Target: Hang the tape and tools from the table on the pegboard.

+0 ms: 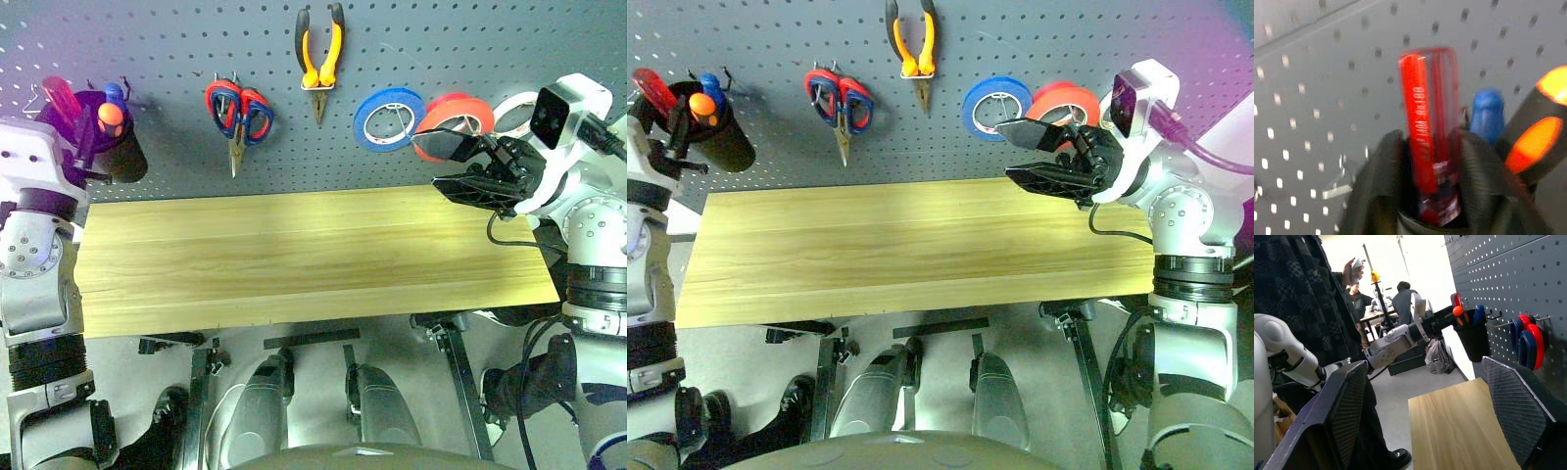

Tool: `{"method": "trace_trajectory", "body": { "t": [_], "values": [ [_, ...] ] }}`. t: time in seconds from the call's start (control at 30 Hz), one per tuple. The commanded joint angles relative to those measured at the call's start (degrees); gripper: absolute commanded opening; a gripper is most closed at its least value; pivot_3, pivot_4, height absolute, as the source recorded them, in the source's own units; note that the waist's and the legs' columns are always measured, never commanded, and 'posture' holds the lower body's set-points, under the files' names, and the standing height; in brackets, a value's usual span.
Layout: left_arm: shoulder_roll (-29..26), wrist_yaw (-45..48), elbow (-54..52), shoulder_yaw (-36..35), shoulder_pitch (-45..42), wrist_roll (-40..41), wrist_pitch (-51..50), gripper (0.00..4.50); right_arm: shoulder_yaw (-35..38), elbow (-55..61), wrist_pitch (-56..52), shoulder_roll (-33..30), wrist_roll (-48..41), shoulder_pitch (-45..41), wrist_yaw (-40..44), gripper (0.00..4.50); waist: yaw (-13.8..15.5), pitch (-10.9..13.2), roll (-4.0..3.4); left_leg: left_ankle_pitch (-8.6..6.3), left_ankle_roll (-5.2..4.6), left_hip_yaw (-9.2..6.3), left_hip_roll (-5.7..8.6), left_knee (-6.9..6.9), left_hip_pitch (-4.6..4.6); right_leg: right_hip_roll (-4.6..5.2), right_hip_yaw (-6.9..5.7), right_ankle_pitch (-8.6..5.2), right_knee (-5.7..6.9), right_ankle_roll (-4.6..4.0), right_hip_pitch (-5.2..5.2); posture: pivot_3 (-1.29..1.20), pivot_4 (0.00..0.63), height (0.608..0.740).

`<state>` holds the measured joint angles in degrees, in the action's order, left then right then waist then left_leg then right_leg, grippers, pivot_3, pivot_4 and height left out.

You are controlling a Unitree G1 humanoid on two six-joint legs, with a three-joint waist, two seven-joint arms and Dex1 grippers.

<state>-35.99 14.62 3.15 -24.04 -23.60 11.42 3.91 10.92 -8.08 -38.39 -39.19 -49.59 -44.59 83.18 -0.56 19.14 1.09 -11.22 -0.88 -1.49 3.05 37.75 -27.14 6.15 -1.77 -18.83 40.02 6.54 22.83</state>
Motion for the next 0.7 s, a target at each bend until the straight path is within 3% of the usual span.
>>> {"method": "trace_trajectory", "body": {
  "t": [0.03, 0.13, 0.2, 0.7],
  "values": [
    [-0.6, -0.1, 0.6, -0.9, 0.3, -0.1, -0.5, 3.06, 0.5, 1.6, 0.5, -0.6, -0.1, -0.7, 0.4, 3.91, 0.1, 0.0, 0.0, 0.0, 0.0, 0.0, 0.01, 0.0, 0.0, 0.01, 0.0, 0.0, 0.0, 0.0, -0.01, 0.04, 0.277, 0.74],
    [-0.7, 0.1, 0.6, -0.9, 0.2, 0.0, -0.6, 4.09, 0.5, 1.6, 0.6, -0.6, -0.1, -0.7, 0.3, 3.91, 0.2, 0.0, 0.0, 0.0, 0.0, 0.0, 0.04, 0.0, 0.0, 0.05, -0.01, 0.0, -0.02, 0.0, -0.03, 0.04, 0.278, 0.74],
    [-0.5, -0.3, 0.5, -0.9, 0.2, -0.2, -0.8, 4.49, 0.4, 1.5, 0.7, -0.6, 0.0, -0.7, 0.3, 3.91, 0.3, 0.0, 0.0, 0.0, 0.0, 0.0, 0.06, 0.0, 0.0, 0.07, -0.01, 0.0, -0.02, 0.0, -0.03, 0.03, 0.278, 0.74],
    [0.2, -0.5, -7.7, 1.3, -7.2, 2.6, -7.7, 4.49, -0.2, 0.0, 2.2, 0.1, 1.6, -1.3, 1.4, 3.91, 1.5, 0.0, 0.05, 0.12, 0.21, -0.02, 0.14, -0.02, -0.1, 0.11, -0.08, 0.0, -0.11, 0.0, -0.01, 0.05, 0.251, 0.74]
  ]
}}
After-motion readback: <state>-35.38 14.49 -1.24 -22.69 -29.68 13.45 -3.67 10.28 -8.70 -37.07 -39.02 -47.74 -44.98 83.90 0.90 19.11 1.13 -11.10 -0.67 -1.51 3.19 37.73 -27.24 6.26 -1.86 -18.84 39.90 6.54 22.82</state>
